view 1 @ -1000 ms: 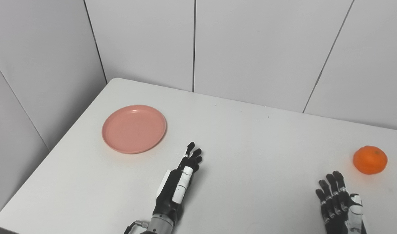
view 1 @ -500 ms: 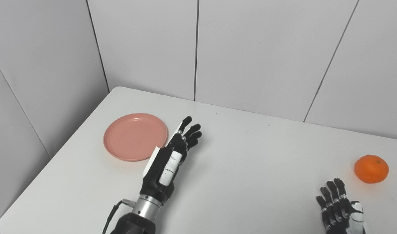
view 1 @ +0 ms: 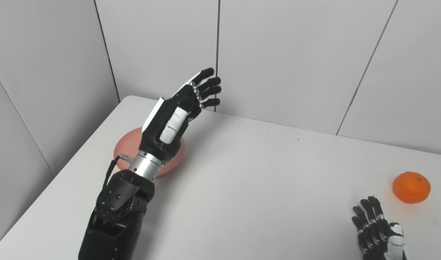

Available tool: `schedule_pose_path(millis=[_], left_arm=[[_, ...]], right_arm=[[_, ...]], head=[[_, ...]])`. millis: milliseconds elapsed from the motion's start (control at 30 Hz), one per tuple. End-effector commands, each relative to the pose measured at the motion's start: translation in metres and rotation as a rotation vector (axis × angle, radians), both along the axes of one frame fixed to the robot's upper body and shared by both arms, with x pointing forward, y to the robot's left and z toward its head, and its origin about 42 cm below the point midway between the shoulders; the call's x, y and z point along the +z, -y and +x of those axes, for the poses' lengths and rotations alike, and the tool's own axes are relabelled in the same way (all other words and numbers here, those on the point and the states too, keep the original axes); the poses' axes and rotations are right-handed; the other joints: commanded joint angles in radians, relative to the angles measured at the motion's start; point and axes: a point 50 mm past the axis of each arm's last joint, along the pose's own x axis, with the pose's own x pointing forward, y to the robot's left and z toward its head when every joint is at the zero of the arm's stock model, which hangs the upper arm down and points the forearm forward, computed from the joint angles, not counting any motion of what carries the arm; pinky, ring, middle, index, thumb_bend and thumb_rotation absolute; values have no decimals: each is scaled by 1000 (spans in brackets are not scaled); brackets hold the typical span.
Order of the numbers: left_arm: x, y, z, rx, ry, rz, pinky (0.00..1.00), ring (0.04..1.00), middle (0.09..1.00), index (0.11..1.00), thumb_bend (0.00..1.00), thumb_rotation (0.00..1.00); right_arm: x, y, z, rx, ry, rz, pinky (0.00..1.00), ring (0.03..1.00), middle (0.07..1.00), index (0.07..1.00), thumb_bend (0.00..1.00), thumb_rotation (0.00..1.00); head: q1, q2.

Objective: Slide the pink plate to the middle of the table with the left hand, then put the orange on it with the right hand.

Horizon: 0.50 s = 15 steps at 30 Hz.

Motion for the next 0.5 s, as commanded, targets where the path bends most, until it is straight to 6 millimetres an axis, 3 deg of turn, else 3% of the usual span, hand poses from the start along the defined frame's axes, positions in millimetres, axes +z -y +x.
schedule_pose_path(millis=[0, 167, 467], left_arm=[[21, -6, 5, -3, 61, 10, 836, 890, 874, 877, 911, 805], [32, -31, 18, 61, 75, 56, 831, 901, 883, 867, 947, 816], [28, -84, 42, 160, 42, 65, 824, 901, 890, 884, 983, 801]], right_arm=[[-15, -5, -6, -9, -21, 14, 1000, 966, 967, 955, 793, 1000], [-15, -7, -7, -20, -20, 3, 1000, 961, 964, 953, 771, 1000], [-15, -12, -6, -19, -12, 9, 1000, 960, 960, 943, 754, 997]], head=[[-2, 1], [-6, 1], [-12, -2]])
